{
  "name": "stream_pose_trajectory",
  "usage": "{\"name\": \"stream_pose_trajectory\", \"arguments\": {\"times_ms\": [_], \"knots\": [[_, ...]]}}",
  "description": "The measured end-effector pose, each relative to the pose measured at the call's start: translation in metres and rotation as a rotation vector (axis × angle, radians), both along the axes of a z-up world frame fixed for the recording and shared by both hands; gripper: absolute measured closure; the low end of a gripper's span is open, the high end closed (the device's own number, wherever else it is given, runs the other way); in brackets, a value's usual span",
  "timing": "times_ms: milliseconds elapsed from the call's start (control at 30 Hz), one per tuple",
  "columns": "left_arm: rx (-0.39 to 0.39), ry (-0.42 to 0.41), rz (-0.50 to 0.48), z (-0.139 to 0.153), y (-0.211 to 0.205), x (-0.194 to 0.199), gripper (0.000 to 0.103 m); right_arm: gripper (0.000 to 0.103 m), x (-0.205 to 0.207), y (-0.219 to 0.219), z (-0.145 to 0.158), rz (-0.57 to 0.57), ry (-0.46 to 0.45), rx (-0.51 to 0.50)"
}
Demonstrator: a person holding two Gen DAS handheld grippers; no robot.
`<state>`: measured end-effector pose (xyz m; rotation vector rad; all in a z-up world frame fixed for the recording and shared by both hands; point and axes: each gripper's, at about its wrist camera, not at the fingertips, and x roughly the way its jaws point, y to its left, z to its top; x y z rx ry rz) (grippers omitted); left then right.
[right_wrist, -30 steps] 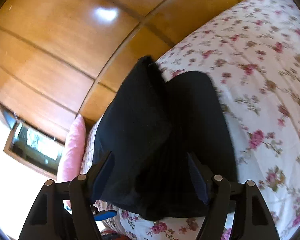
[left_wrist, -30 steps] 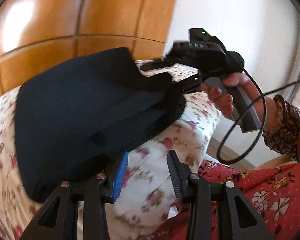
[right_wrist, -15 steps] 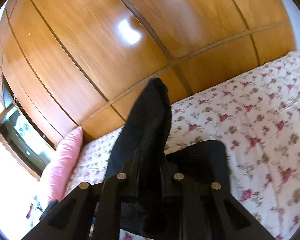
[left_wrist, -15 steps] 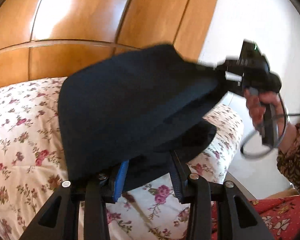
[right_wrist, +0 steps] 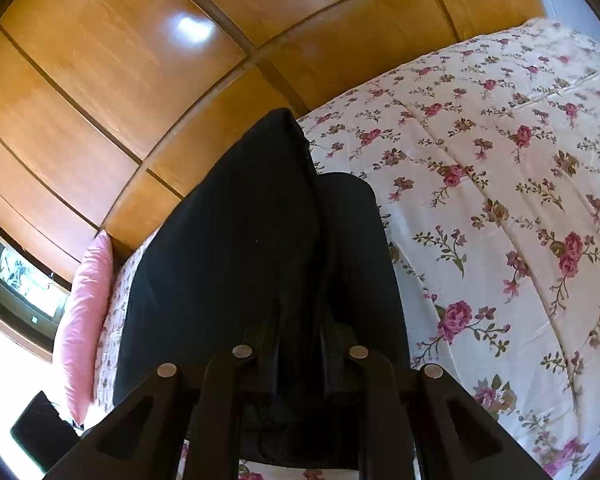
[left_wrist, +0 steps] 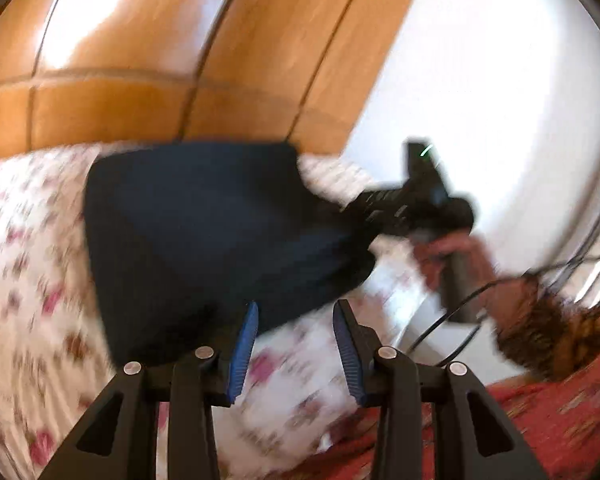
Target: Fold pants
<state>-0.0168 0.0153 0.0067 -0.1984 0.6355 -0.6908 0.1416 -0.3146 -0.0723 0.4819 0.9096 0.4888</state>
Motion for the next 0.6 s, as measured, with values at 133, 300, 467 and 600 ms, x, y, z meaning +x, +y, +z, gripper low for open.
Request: {"name": "stream_pose_trajectory", "arguments": {"times_ms": [133,300,467,600], "knots": [[-0.042,-0.089,0.061,0.031,0.001,0.022,0.062,0.088,-0.007,-0.005,0.025,-0.002,-0.035,0.055],[0.064,-0.009,0.182,0.021,-0.001,0.081,0.058,0.088,-0.015,-0.007,0.019,-0.004,-0.018,-0.007],[0.235,0.022,0.203,-0.025,-0.020,0.092,0.058,0.080,-0.016,-0.012,0.003,-0.061,-0.019,-0.020],[0.225,-0.025,0.257,-0.029,-0.021,0.072,0.058,0.075,-0.031,0.003,0.052,-0.070,-0.277,-0.266]]}}
